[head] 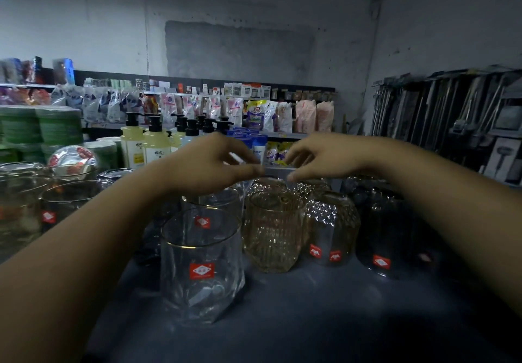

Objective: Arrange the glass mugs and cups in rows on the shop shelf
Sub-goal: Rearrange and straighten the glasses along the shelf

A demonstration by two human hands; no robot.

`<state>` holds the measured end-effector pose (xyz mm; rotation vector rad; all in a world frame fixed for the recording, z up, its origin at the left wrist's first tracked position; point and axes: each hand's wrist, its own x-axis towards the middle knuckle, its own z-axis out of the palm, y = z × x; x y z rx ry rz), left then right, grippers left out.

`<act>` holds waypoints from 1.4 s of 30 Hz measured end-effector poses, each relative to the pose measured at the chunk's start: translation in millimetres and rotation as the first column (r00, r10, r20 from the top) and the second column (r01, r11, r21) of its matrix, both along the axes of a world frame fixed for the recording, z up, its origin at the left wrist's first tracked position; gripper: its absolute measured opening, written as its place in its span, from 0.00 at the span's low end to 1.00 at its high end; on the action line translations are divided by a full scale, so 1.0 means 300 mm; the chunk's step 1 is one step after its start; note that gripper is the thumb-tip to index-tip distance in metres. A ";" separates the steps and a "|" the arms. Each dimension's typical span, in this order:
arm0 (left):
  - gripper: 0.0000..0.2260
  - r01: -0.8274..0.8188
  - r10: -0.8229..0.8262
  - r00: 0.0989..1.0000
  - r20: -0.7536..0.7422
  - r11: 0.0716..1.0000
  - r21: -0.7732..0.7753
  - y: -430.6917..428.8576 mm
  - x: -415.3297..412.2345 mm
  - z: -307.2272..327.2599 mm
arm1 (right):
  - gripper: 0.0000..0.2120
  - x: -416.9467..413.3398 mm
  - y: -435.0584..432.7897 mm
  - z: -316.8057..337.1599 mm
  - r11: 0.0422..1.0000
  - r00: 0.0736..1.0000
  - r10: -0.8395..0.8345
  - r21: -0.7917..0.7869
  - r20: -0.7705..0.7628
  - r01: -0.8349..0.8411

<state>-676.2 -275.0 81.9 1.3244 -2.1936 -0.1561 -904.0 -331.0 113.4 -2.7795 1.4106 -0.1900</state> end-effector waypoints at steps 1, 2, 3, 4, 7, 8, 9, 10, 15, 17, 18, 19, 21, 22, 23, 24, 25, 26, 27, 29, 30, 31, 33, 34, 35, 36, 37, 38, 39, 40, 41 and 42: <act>0.17 0.042 -0.043 0.999 0.005 0.998 0.037 0.008 -0.021 0.014 | 0.24 -0.026 0.002 0.001 1.000 0.999 -0.018 0.003 -0.048 0.018; 0.22 0.066 -0.070 0.997 0.043 0.995 0.079 0.013 -0.042 0.026 | 0.23 -0.049 0.005 0.001 0.999 0.995 -0.031 0.005 -0.092 0.032; 0.26 0.067 -0.081 0.990 0.113 0.991 0.118 0.014 -0.063 0.034 | 0.22 -0.067 0.011 -0.001 0.999 0.991 -0.038 0.008 -0.128 0.040; 0.28 0.053 -0.082 0.976 0.201 0.988 0.144 0.011 -0.082 0.037 | 0.21 -0.081 0.021 -0.002 0.999 0.987 -0.042 0.018 -0.157 0.045; 0.23 0.012 -0.077 0.914 0.399 0.986 0.164 -0.005 -0.113 0.036 | 0.20 -0.103 0.045 -0.013 0.998 0.984 -0.024 0.060 -0.178 0.035; 0.21 0.006 -0.080 0.901 0.427 0.985 0.172 -0.007 -0.114 0.037 | 0.20 -0.105 0.051 -0.019 0.997 0.984 -0.019 0.064 -0.175 0.031; 0.21 0.001 -0.081 0.894 0.441 0.984 0.180 -0.007 -0.113 0.039 | 0.20 -0.105 0.054 -0.025 0.998 0.985 -0.016 0.057 -0.172 0.026; 0.22 -0.002 -0.081 0.892 0.446 0.983 0.184 -0.006 -0.111 0.040 | 0.19 -0.104 0.056 -0.030 0.999 0.985 -0.013 0.045 -0.172 0.021; 0.24 -0.004 -0.074 0.902 0.426 0.984 0.180 -0.007 -0.100 0.033 | 0.19 -0.106 0.060 -0.055 1.000 0.984 -0.009 -0.001 -0.176 0.009; 0.24 -0.001 -0.075 0.906 0.418 0.984 0.178 -0.007 -0.100 0.028 | 0.19 -0.110 0.061 -0.062 1.000 0.983 -0.011 -0.015 -0.182 0.008; 0.23 0.000 -0.073 0.907 0.414 0.985 0.174 -0.006 -0.101 0.028 | 0.19 -0.112 0.063 -0.061 1.000 0.983 -0.014 -0.018 -0.185 0.011; 0.23 -0.002 -0.069 0.909 0.411 0.985 0.170 -0.006 -0.102 0.028 | 0.19 -0.112 0.066 -0.059 1.000 0.982 -0.017 -0.017 -0.186 0.014; 0.22 0.001 -0.064 0.908 0.413 0.988 0.152 0.000 -0.106 0.031 | 0.18 -0.113 0.075 -0.055 1.000 0.985 -0.024 -0.019 -0.170 0.021; 0.20 0.014 -0.067 0.911 0.408 0.991 0.131 0.006 -0.109 0.033 | 0.17 -0.113 0.085 -0.053 0.999 0.989 -0.029 -0.031 -0.148 0.025; 0.18 0.037 -0.074 0.918 0.390 0.994 0.102 0.015 -0.111 0.036 | 0.17 -0.113 0.100 -0.054 0.998 0.993 -0.032 -0.062 -0.111 0.025; 0.15 0.066 -0.084 0.931 0.356 0.996 0.063 0.029 -0.114 0.038 | 0.17 -0.114 0.123 -0.057 0.994 0.998 -0.025 -0.112 -0.053 0.019; 0.12 0.091 -0.092 0.944 0.318 0.996 0.018 0.048 -0.117 0.041 | 0.17 -0.117 0.157 -0.065 0.986 1.000 -0.002 -0.166 0.031 0.008; 0.11 0.111 -0.098 0.951 0.293 0.993 -0.028 0.072 -0.122 0.044 | 0.15 -0.121 0.202 -0.081 0.976 0.990 0.038 -0.218 0.136 -0.007; 0.11 0.124 -0.100 0.949 0.298 0.990 -0.061 0.096 -0.129 0.047 | 0.14 -0.125 0.253 -0.103 0.964 0.967 0.086 -0.267 0.239 -0.020; 0.12 0.150 -0.105 0.918 0.384 0.984 -0.091 0.142 -0.148 0.047 | 0.09 -0.128 0.352 -0.166 0.945 0.917 0.129 -0.327 0.378 0.002; 0.11 0.173 -0.116 0.892 0.437 0.981 -0.093 0.153 -0.157 0.045 | 0.07 -0.126 0.387 -0.203 0.951 0.895 0.106 -0.306 0.433 0.035; 0.10 0.191 -0.129 0.866 0.482 0.978 -0.082 0.160 -0.168 0.043 | 0.07 -0.119 0.412 -0.238 0.964 0.874 0.070 -0.258 0.481 0.064; 0.09 0.184 -0.146 0.830 0.538 0.983 -0.018 0.158 -0.192 0.040 | 0.06 -0.096 0.436 -0.305 0.986 0.835 -0.011 -0.134 0.549 0.101; 0.09 0.170 -0.147 0.823 0.548 0.985 0.008 0.153 -0.204 0.039 | 0.06 -0.083 0.440 -0.333 0.990 0.814 -0.048 -0.082 0.579 0.116; 0.09 0.155 -0.141 0.822 0.551 0.988 0.023 0.145 -0.212 0.038 | 0.06 -0.073 0.439 -0.359 0.991 0.793 -0.077 -0.044 0.605 0.130; 0.09 0.139 -0.132 0.827 0.547 0.990 0.030 0.140 -0.218 0.036 | 0.06 -0.066 0.434 -0.382 0.990 0.776 -0.095 -0.021 0.623 0.138; 0.09 0.122 -0.123 0.836 0.535 0.992 0.037 0.134 -0.219 0.034 | 0.06 -0.061 0.430 -0.401 0.990 0.766 -0.104 -0.010 0.634 0.143; 0.09 0.111 -0.116 0.844 0.523 0.993 0.042 0.132 -0.217 0.031 | 0.06 -0.059 0.427 -0.413 0.989 0.760 -0.110 -0.004 0.640 0.147; 0.09 0.102 -0.105 0.850 0.516 0.994 0.035 0.134 -0.214 0.030 | 0.06 -0.060 0.427 -0.419 0.988 0.752 -0.113 -0.005 0.649 0.153; 0.08 0.094 -0.088 0.851 0.519 0.995 0.014 0.138 -0.209 0.028 | 0.07 -0.062 0.427 -0.421 0.987 0.742 -0.115 -0.007 0.661 0.160; 0.08 0.091 -0.072 0.850 0.522 0.996 -0.011 0.145 -0.203 0.028 | 0.07 -0.065 0.428 -0.421 0.987 0.733 -0.116 -0.006 0.670 0.162; 0.07 0.092 -0.061 0.856 0.513 0.995 -0.036 0.153 -0.196 0.028 | 0.07 -0.068 0.431 -0.419 0.987 0.733 -0.119 -0.002 0.670 0.161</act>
